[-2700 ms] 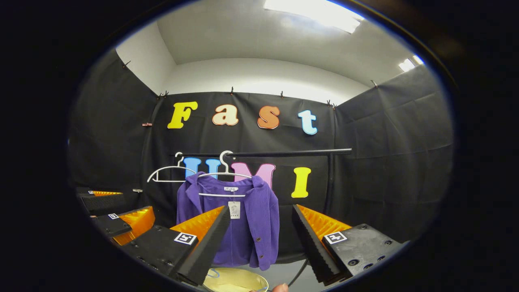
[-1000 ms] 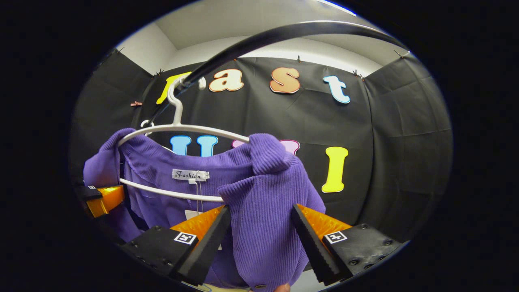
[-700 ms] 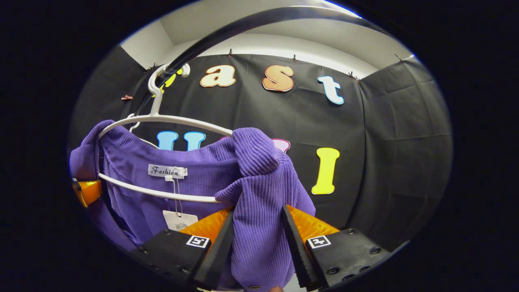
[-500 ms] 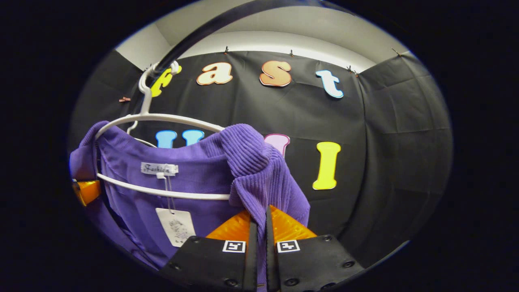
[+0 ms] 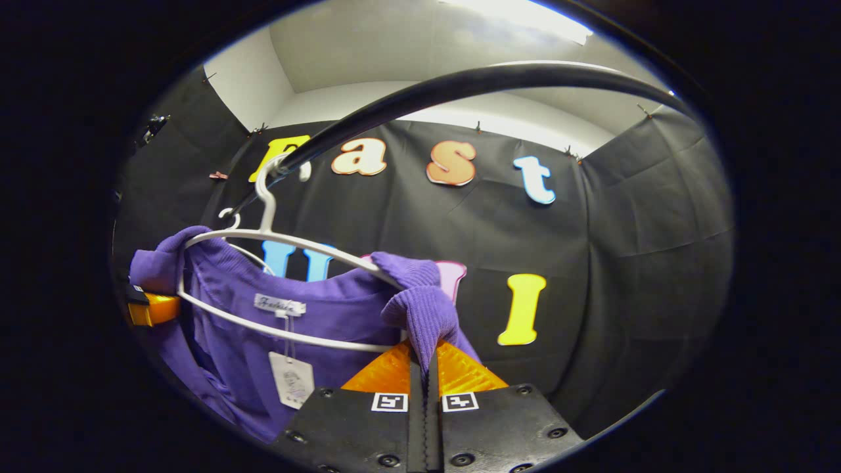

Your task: Grasp the clothes on the hanger with both hands and then place them into the laundry hamper below.

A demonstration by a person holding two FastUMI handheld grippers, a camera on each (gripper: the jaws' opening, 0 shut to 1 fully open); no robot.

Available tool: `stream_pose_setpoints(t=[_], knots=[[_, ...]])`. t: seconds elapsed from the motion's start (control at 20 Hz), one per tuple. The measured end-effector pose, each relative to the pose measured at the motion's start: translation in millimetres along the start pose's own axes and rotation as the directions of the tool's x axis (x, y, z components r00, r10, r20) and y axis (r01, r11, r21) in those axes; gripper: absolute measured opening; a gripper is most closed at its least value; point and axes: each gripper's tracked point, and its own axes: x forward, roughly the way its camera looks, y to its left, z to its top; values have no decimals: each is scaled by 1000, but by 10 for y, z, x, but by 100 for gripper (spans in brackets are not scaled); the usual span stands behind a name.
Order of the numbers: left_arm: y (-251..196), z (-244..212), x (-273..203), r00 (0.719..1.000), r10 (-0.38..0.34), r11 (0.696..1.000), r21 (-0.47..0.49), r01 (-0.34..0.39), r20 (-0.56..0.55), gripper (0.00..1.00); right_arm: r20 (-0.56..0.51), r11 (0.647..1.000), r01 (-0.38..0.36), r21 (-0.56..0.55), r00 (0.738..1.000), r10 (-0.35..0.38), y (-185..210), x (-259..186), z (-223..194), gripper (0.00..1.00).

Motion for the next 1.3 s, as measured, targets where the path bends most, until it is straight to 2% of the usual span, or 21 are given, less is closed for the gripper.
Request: stream_pose_setpoints(t=[0.15,0.25,0.45,0.5,0.55,0.65,0.75,0.8,0.85,0.95,1.1,1.2,1.3], knots=[[77,76,-1,1000,5,1000,-9,-5,-5,8,31,995,92,-26,995,-91,-326,89,31,4],[90,133,3,1000,-6,1000,-1,6,-4,7,60,988,152,-5,987,-152,-522,149,77,5],[58,229,-17,1000,-29,999,22,29,-2,7,29,962,227,152,972,-234,-694,317,-77,4],[50,246,-22,999,-34,999,26,34,-2,8,7,949,244,199,968,-250,-729,369,-161,8],[54,275,-30,999,-35,999,29,35,1,7,-17,936,259,237,965,-263,-744,412,-249,4],[67,297,-39,999,-35,999,27,35,1,5,-60,913,279,296,960,-274,-757,496,-434,4],[76,288,-35,999,-37,999,27,38,-5,9,-109,890,273,364,962,-250,-703,539,-593,4],[65,280,-35,999,-39,999,30,39,-9,9,-141,879,266,395,963,-228,-634,582,-716,8],[69,285,-36,999,-40,999,33,40,-11,9,-178,867,258,425,964,-200,-583,618,-854,4],[77,291,-37,999,-45,998,33,46,-23,9,-249,830,242,502,960,-129,-383,635,-1114,4],[60,238,17,994,-83,997,-2,83,-72,8,-367,795,238,558,930,-21,-114,507,-1571,4],[107,206,31,993,-90,996,-33,87,-79,9,-417,787,231,572,908,36,100,366,-1763,5],[224,178,61,994,-66,997,-38,63,-83,9,-420,798,195,569,904,78,301,227,-1753,8]])
